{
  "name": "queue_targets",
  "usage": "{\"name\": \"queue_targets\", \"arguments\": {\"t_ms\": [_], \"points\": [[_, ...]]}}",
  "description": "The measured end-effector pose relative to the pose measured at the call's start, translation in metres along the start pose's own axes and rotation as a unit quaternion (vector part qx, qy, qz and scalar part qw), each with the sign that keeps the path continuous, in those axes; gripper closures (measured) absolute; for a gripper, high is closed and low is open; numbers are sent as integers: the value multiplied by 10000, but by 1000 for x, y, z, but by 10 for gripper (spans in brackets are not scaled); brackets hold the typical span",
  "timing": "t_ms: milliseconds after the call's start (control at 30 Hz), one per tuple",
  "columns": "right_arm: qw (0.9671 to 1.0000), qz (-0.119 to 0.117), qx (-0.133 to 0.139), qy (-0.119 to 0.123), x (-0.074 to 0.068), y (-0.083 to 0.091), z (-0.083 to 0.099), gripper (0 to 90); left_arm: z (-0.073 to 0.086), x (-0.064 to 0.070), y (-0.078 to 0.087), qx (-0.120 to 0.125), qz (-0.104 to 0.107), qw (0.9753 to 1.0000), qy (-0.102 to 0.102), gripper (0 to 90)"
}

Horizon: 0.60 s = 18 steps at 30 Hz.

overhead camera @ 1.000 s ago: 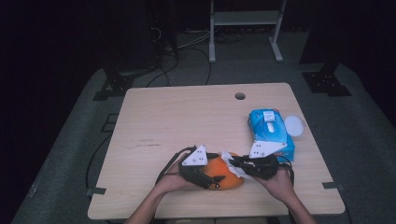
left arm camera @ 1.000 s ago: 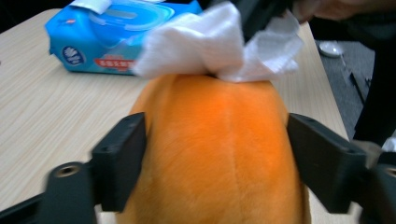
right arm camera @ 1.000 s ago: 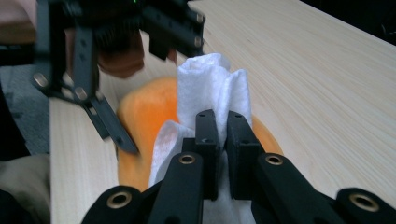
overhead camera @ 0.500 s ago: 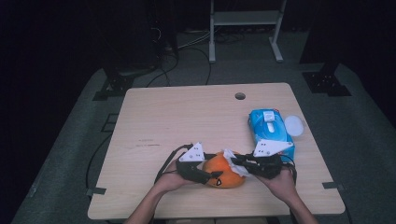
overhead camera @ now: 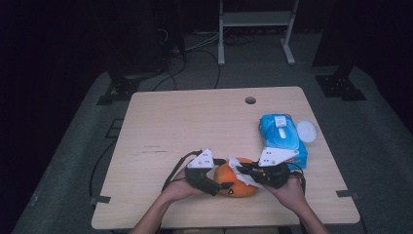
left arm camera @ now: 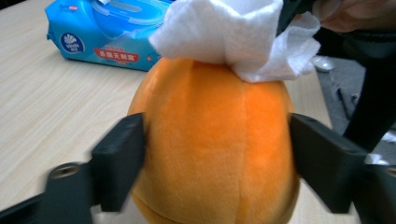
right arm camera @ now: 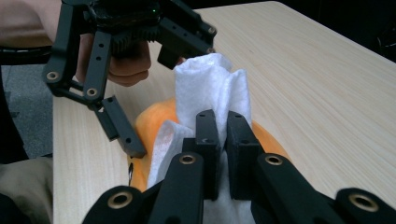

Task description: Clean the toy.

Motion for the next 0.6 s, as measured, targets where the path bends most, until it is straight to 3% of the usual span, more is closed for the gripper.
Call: {"name": "queue_targets", "arguments": {"t_ms": [100, 267, 333, 500, 567, 600], "points": [[10000, 32, 44, -8, -1, 0, -2, 841, -3, 2, 0, -49, -123, 9998, -141, 363], [9997, -170, 127, 131, -17, -5, -12, 841, -13, 12, -3, -152, -267, 9982, -518, 390], [9997, -141, 60, 213, -18, -6, -13, 841, -10, 10, -2, -59, -214, 9989, -417, 364], [10000, -58, 70, 23, -5, -1, -5, 842, -5, -1, -2, 58, -250, 9997, 40, 121], [9999, -27, 117, -102, 0, 4, -2, 841, -1, -4, -3, 15, -174, 9998, 137, 110], [9999, -8, 126, -118, 2, 5, -1, 841, 2, -4, -3, 41, -47, 9998, 196, 147]]}}
Point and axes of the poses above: each handheld gripper's, and its own axes: y roughly backward along the jaws, z roughly out of its underside, x roughly to its right, the point moved 4 cm from there along -y, roughly forward along the jaws
